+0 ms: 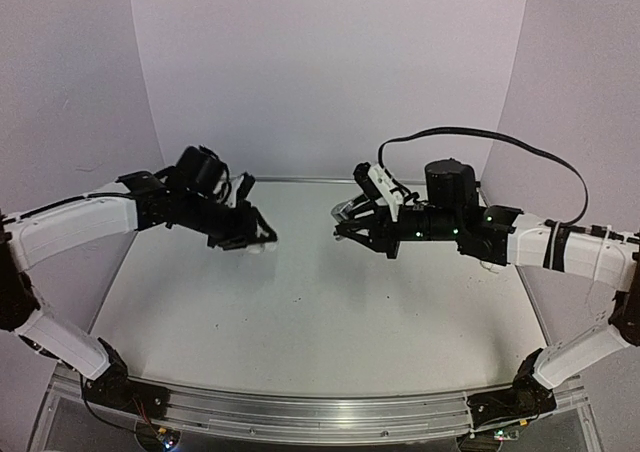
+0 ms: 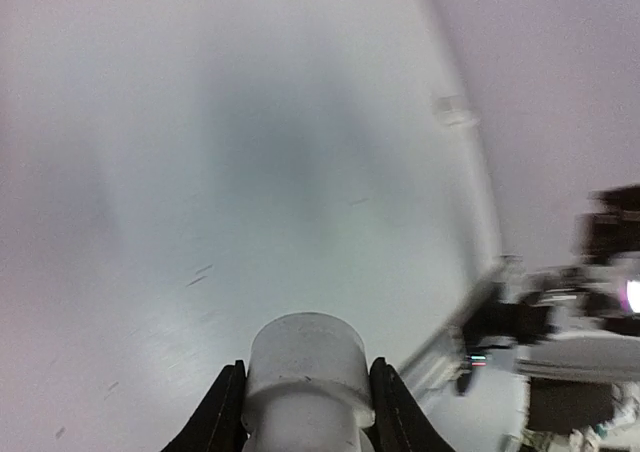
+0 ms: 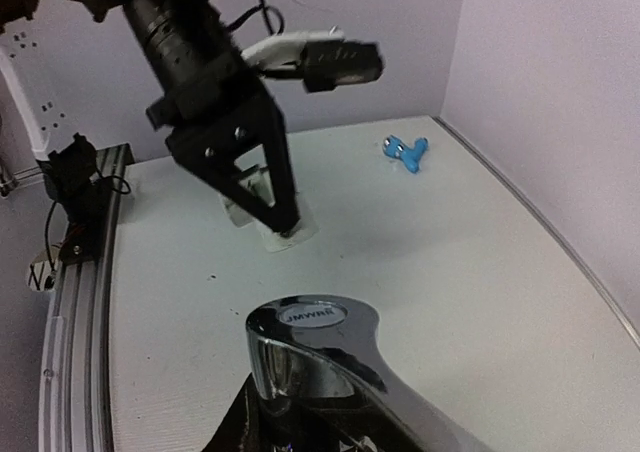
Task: Install the water faucets
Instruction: Install the adaptor onto the water faucet.
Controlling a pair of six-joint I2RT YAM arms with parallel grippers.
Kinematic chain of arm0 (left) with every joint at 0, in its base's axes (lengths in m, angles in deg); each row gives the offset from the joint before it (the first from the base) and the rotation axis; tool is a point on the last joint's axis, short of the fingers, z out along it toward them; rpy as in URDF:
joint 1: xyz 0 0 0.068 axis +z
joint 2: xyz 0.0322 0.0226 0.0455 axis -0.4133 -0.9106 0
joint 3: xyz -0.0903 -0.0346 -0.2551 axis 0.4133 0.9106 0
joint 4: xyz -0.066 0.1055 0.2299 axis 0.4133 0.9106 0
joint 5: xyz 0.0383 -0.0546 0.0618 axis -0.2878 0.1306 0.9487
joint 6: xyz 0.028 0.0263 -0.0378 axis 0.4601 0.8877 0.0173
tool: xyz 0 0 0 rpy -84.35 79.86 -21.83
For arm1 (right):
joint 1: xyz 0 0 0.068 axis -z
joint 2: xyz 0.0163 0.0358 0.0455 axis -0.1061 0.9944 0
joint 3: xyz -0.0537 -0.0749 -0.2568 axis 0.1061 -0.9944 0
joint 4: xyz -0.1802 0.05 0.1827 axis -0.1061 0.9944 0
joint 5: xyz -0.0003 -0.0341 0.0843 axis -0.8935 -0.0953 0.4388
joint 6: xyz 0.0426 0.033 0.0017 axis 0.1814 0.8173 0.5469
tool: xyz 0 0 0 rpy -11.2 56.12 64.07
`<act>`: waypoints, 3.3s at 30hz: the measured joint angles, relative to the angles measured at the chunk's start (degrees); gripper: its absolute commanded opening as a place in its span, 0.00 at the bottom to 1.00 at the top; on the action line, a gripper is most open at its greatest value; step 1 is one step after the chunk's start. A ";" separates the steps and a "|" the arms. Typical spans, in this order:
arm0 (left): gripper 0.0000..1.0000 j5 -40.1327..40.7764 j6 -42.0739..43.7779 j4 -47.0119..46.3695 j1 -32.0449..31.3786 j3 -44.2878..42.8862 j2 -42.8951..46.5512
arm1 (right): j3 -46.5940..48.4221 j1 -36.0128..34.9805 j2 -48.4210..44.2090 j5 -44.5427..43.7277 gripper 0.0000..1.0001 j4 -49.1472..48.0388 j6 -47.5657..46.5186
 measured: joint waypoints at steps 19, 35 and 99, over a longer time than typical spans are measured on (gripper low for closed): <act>0.00 -45.56 -27.11 -69.01 6.74 0.99 -1.76 | 30.97 -0.07 4.94 23.73 0.00 0.02 -19.39; 0.00 -42.21 -31.87 -77.48 4.61 1.85 -1.62 | 28.02 -0.22 10.02 25.70 0.00 -11.29 -18.29; 0.00 -33.43 -30.13 -83.55 6.29 4.95 -1.22 | 28.60 -4.79 16.57 15.26 0.00 -32.39 -4.01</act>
